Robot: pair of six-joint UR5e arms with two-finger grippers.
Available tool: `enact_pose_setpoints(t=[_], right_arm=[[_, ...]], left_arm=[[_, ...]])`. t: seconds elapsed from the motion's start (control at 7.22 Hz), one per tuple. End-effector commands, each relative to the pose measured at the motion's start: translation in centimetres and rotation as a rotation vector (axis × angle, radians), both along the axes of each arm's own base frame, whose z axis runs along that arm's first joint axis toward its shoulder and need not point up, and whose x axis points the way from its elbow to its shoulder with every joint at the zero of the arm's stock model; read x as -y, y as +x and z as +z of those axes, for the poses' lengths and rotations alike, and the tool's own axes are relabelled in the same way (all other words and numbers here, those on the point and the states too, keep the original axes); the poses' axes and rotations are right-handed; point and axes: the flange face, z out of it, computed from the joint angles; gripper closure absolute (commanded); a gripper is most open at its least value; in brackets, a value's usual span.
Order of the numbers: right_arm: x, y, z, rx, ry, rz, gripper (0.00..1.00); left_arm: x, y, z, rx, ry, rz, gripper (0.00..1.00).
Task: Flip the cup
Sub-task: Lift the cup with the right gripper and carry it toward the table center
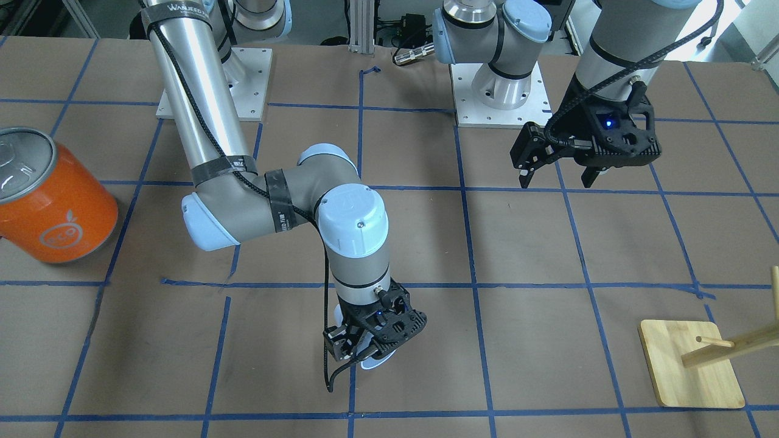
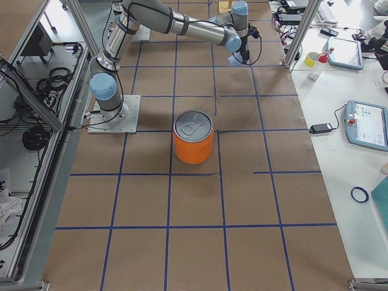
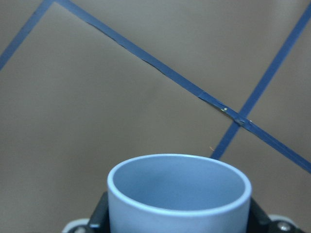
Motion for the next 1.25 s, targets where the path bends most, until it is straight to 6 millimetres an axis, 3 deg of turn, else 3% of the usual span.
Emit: enact_pose_setpoints(t=[0.0,0.14,0.28,0.55,0.83,1.11], right_arm=[[-3.7,4.5,-1.1,-0.090,-0.014,0.097,1.00],[-5.9,5.3,-3.1,-0.155,0.003,0.168,1.00],[-6.6,4.9,-3.8,-0.185,0.004,0.280,1.00],[-7.0,5.3,-4.1,-0.206,0.002,0.438,1.00],[-8.1,6.9,-3.8,-0.186,-0.025,0.665,1.00],[-8.1,6.7,-3.7,-0.204,-0.039,0.822,1.00]], left_arm=[[0.0,0.0,-0.2,0.000,0.001,0.002,0.00],[0.1,0.0,-0.2,0.000,0.003,0.001,0.00],[0.1,0.0,-0.2,0.000,0.003,0.001,0.00],[0.1,0.1,-0.2,0.000,0.003,0.004,0.00],[0.1,0.1,-0.3,-0.001,0.004,0.002,0.00],[0.1,0.1,-0.2,0.000,0.003,0.002,0.00]])
